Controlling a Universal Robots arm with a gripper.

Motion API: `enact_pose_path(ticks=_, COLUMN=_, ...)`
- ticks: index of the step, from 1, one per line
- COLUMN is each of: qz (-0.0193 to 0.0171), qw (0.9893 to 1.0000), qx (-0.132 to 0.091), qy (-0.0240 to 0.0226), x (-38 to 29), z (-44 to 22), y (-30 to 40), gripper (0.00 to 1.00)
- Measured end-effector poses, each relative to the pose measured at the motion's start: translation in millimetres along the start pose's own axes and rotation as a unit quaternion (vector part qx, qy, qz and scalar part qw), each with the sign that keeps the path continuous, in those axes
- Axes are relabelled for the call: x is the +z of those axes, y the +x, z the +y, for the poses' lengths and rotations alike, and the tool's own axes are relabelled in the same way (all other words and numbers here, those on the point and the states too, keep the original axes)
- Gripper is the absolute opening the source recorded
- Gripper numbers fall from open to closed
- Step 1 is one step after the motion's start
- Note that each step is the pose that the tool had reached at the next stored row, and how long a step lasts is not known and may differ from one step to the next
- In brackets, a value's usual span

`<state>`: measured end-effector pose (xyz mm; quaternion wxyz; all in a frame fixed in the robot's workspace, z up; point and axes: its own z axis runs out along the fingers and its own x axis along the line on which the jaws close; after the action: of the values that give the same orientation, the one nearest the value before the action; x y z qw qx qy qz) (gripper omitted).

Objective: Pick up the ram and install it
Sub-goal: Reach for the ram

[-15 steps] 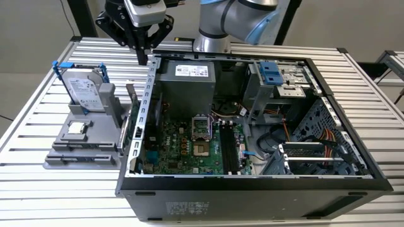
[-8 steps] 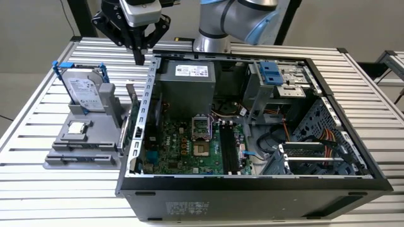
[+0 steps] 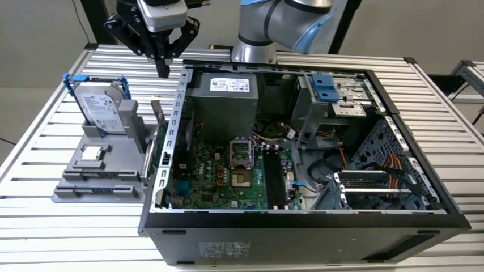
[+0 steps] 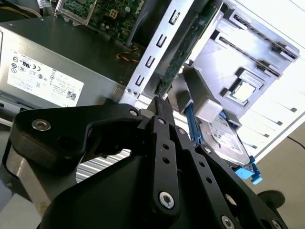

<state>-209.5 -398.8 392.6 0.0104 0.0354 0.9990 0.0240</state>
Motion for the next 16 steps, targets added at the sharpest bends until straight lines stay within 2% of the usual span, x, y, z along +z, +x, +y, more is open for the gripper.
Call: enact_pose_path(ticks=16, qz=0.0, qw=1.0, qx=0.0, qy=0.0, x=-0.3, z=-0.9, y=12.7, gripper=0.0)
